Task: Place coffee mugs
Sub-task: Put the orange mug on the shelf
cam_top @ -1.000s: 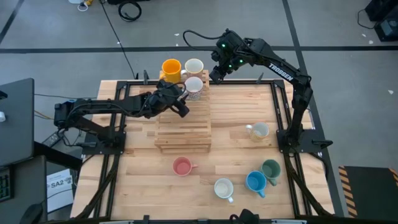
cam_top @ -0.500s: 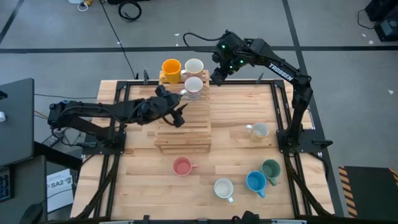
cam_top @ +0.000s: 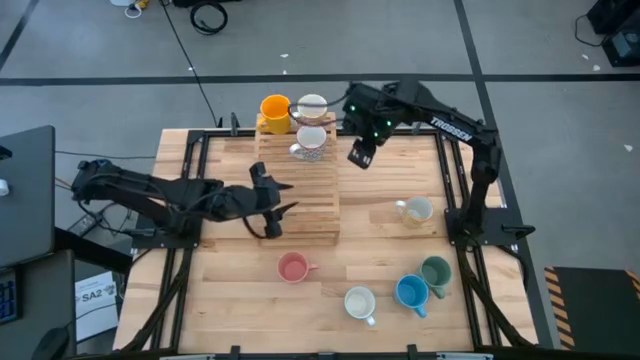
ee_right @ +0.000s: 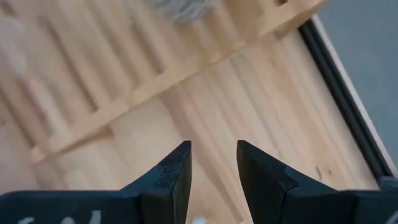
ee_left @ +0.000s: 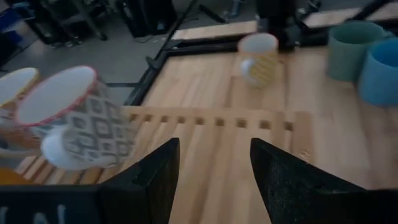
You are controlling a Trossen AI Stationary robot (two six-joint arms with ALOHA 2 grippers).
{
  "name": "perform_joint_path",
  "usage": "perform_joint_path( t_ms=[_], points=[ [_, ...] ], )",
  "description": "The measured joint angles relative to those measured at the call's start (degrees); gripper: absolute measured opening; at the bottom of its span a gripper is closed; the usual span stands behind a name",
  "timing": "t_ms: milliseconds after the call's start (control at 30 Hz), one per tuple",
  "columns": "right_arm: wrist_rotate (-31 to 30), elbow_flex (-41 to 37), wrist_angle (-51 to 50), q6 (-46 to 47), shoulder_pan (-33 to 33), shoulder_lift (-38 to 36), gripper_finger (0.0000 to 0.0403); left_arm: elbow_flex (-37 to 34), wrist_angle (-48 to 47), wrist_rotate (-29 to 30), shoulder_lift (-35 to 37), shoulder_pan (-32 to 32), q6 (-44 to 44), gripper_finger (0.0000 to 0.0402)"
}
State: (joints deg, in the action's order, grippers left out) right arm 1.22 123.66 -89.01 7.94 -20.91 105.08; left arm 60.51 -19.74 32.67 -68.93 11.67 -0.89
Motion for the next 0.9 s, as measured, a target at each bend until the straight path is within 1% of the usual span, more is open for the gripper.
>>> perform_joint_path(
  t_ms=[167, 233, 433, 567, 633, 733, 833, 900],
  points=[
    [-0.36, -0.04, -0.94, 1.1, 4.86, -2.38, 0.0133, -0.02, -0.03, 0.0, 0.04, 2.25, 0.0, 0.0204],
    [-1.46, -0.04, -1.03, 1.79, 6.79, -4.08, 0.0133, -0.02, -0.39, 0.04, 0.04, 2.77, -0.01, 0.0204],
    [-11.59, -0.04, -1.01, 7.92, 12.19, -8.51, 0.0133, -0.02, -1.31, 0.02, 0.04, 3.4, -0.12, 0.0204],
    [-13.82, -1.71, -0.95, 10.98, 14.87, -11.86, 0.0133, -0.02, -2.04, 0.08, 0.04, 3.37, -1.9, 0.0204],
    [-15.81, -4.96, -0.9, 13.0, 15.93, -14.23, 0.0133, -0.03, -2.53, 0.09, 0.04, 3.37, -2.89, 0.0204],
    [-18.83, -12.1, -0.93, 17.06, 17.01, -18.61, 0.0133, -0.02, -2.82, 0.09, 0.04, 3.37, -2.97, 0.0204],
    [-18.96, -20.76, -1.0, 21.84, 17.55, -23.84, 0.0133, -0.02, -2.89, 0.07, 0.04, 3.37, -2.97, 0.0204],
    [-17.76, -26.49, -1.07, 25.7, 17.8, -27.51, 0.0133, -0.03, -2.89, 0.07, 0.04, 3.37, -2.97, 0.0204]
  ],
)
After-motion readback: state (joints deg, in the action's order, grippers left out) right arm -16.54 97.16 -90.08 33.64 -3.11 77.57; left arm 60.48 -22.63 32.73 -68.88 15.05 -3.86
